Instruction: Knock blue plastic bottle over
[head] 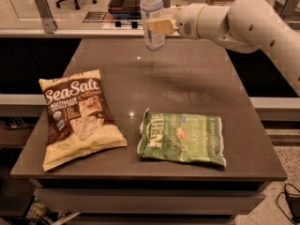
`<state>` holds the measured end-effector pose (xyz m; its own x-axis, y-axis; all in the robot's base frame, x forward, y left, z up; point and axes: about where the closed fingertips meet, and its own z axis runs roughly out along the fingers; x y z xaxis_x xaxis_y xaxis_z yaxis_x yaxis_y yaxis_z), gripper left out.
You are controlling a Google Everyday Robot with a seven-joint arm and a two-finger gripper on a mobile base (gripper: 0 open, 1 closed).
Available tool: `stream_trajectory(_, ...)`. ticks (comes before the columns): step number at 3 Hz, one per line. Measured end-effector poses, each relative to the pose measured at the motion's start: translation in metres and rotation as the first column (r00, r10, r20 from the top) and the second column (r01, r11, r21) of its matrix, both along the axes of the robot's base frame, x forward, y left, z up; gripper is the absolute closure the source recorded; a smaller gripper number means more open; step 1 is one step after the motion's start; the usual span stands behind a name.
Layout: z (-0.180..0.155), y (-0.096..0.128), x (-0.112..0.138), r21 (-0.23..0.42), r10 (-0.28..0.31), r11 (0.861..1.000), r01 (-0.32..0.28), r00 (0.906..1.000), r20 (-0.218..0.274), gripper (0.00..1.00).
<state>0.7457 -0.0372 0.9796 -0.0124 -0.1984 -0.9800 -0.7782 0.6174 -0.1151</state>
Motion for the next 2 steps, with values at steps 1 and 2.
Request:
stream_trajectory(1,0.023,-0.011,-0.008,-0.077,-0.020,0.997,0.019,0.9997,-0.012,1.00)
stream_trajectory(2,0.036,-0.019,-0.013,-0.159,-0.043,0.987,0.036,0.9983,-0.040,1.00)
